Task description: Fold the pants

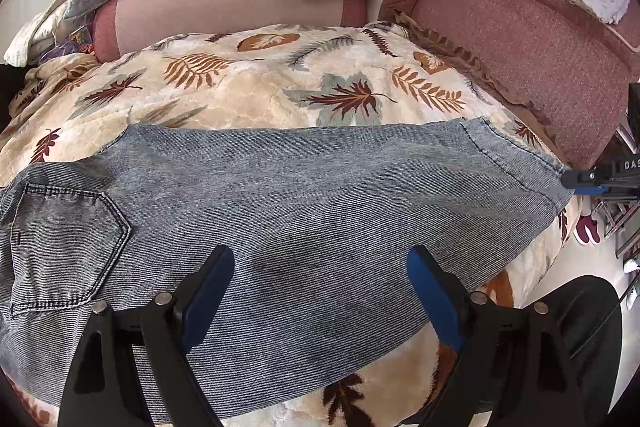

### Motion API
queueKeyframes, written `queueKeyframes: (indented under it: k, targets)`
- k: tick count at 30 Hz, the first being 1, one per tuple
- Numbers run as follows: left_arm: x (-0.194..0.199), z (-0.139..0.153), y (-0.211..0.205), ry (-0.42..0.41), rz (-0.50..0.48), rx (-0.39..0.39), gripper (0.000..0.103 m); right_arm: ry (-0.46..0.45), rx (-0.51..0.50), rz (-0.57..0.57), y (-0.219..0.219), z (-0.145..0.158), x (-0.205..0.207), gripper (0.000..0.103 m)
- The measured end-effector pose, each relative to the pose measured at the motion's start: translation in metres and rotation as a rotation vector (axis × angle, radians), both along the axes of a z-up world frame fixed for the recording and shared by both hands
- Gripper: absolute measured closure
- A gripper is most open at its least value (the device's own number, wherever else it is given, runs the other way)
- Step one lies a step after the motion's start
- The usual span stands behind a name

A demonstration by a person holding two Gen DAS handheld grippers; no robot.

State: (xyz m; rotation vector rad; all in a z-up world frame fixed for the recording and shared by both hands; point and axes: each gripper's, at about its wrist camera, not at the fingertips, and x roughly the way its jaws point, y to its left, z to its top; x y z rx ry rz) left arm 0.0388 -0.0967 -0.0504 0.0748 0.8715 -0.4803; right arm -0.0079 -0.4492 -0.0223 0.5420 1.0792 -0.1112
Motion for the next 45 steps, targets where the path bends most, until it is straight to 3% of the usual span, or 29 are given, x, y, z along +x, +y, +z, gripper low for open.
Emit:
queueKeyframes:
  k: [7,10,13,18,20,22,23,24,28,30,31,32,34,40,41,44,45]
  targets:
    - [0.001,-0.002,-0.005,0.004,0.001,0.003,0.015,-0.185,-0.060,0.081,0.022,0.077,0.039,0.086]
    - [0.000,-0.004,-0.006,0.000,0.001,0.012,0.015,-0.333,-0.072,0.118,0.034,0.115,0.047,0.087]
    - [-0.001,-0.007,-0.005,0.010,0.003,0.006,0.015,-0.406,-0.121,0.106,0.033,0.119,0.030,0.087]
    - [-0.001,-0.011,-0.005,0.025,-0.003,0.005,0.015,-0.133,0.098,-0.040,-0.015,0.010,0.016,0.083]
    - [-0.002,-0.009,-0.007,0.019,-0.009,0.011,0.015,-0.125,0.090,-0.039,-0.020,0.005,0.024,0.083]
    - [-0.001,-0.007,-0.010,0.011,-0.012,0.012,0.015,-0.153,0.058,-0.004,-0.020,0.013,0.043,0.072]
    - [-0.001,-0.005,-0.011,0.009,-0.010,0.008,0.015,-0.138,0.037,0.033,-0.018,0.013,0.059,0.061]
    - [0.000,-0.005,-0.011,0.010,-0.008,0.002,0.015,-0.115,0.012,0.053,-0.018,0.010,0.072,0.056]
    - [0.002,-0.003,-0.009,0.010,0.002,-0.005,0.015,0.004,-0.181,0.151,-0.002,-0.014,0.130,0.056]
    - [0.004,-0.004,-0.007,0.009,0.006,0.000,0.015,0.073,-0.186,0.166,-0.001,-0.036,0.148,0.057]
    - [0.006,-0.005,-0.005,0.011,0.008,0.001,0.015,0.096,-0.179,0.173,-0.001,-0.044,0.152,0.061]
    - [0.008,-0.006,-0.003,0.013,0.010,0.001,0.015,0.104,-0.184,0.192,0.002,-0.048,0.154,0.083]
    - [0.012,-0.007,0.001,0.012,0.016,-0.001,0.015,0.081,-0.234,0.218,0.009,-0.041,0.151,0.089]
    - [0.024,-0.008,0.004,0.027,0.032,-0.017,0.015,-0.066,-0.304,0.209,0.013,0.007,0.149,0.090]
    - [0.025,-0.009,0.003,0.030,0.034,-0.017,0.015,-0.063,-0.309,0.206,0.014,0.003,0.152,0.090]
    - [0.027,-0.009,-0.003,0.040,0.029,-0.016,0.015,0.079,-0.286,0.213,0.012,-0.046,0.165,0.089]
    - [0.027,-0.007,-0.006,0.037,0.026,-0.017,0.015,0.076,-0.264,0.196,0.007,-0.056,0.163,0.083]
